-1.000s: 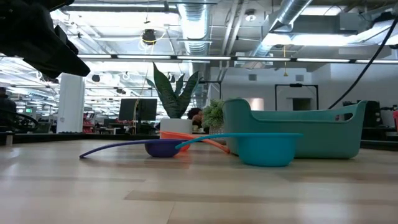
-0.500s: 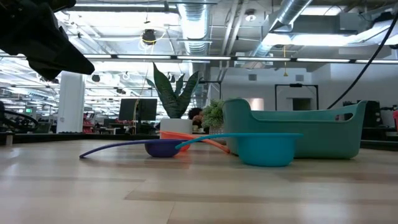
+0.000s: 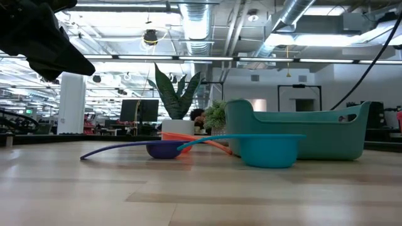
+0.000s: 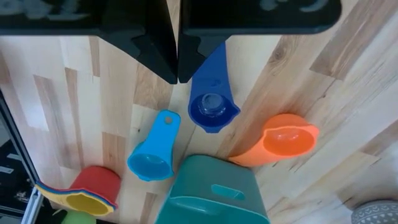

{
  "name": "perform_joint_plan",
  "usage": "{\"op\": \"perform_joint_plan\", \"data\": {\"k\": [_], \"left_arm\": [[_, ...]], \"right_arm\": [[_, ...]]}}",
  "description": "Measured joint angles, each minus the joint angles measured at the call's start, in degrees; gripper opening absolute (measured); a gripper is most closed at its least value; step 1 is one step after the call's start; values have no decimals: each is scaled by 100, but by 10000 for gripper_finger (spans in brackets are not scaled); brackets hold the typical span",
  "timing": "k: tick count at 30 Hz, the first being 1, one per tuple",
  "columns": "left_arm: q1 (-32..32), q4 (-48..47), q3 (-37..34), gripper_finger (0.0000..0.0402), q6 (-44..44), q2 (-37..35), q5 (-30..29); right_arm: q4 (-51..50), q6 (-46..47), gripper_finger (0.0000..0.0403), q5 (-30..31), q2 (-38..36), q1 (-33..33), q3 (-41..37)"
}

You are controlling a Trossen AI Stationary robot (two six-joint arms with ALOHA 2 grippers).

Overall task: Nest measuring cups in basket
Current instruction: Stack the green measuring cup on top of the yellow measuring cup

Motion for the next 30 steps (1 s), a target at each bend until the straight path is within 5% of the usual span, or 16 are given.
{"op": "perform_joint_plan", "data": {"k": [30], "left_arm": [[-2,17,-2,0,-33,0,236]], "right_arm": [[-85,-1248,206,-853,260,-208,131]]}}
